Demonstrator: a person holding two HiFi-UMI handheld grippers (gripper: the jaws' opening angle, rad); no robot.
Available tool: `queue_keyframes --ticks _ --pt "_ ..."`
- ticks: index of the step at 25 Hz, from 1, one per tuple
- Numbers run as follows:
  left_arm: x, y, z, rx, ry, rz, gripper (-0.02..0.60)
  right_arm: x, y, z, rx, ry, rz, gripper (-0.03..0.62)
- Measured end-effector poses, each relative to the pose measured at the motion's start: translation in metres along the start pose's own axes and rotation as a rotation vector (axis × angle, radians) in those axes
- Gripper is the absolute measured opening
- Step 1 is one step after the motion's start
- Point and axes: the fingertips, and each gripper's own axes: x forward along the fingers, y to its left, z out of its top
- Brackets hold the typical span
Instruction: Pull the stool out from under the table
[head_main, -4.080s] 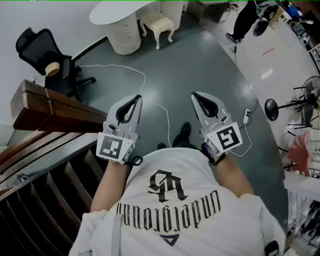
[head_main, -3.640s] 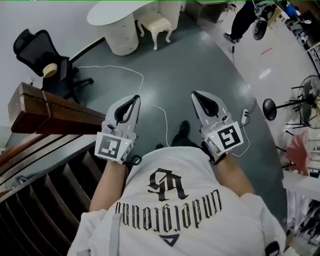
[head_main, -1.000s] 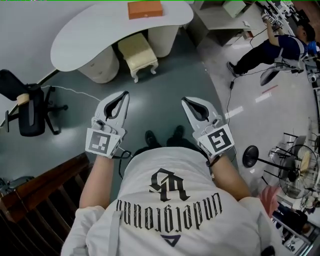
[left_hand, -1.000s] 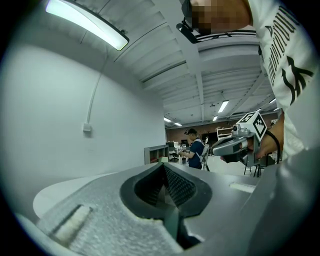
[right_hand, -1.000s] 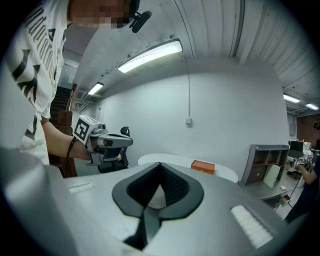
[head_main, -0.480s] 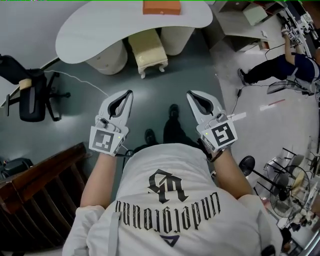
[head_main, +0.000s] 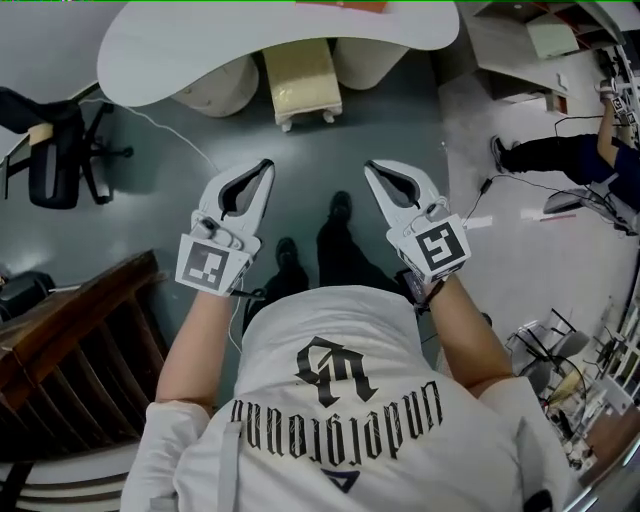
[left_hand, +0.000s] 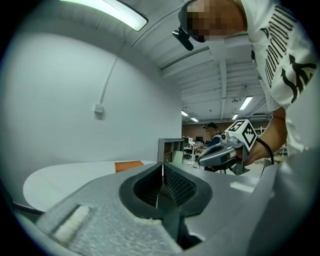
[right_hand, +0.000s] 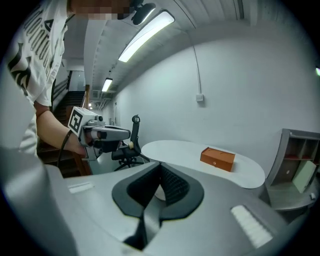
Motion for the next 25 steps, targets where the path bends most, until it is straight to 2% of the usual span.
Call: queue_keyframes --ticks 5,8,14,19,25 --pt "0.036 0.022 -0.037 -0.026 0.051 0.048 0.029 0.038 -0.031 -0.025 -0.006 0.038 0.034 0.003" --pt "0.051 0.033 -0.068 -0.039 0.084 0.06 0.048 0.062 -0.036 -0.049 -0.017 0.048 0.089 0.005" --pt "0.082 0.049 -0.15 -0.038 0.179 0.069 0.11 0.102 -0.051 -0.112 -0.052 0.091 0.15 0.029" --pt "0.101 0.069 -0.223 -0.081 0.21 0.106 0.192 0.135 -0.061 -0.164 0.01 0.11 0.147 0.074" --pt "0.103 0.082 -0.311 -0.086 0.253 0.128 0.233 0.168 -0.063 -0.239 0.006 0.125 0.142 0.133"
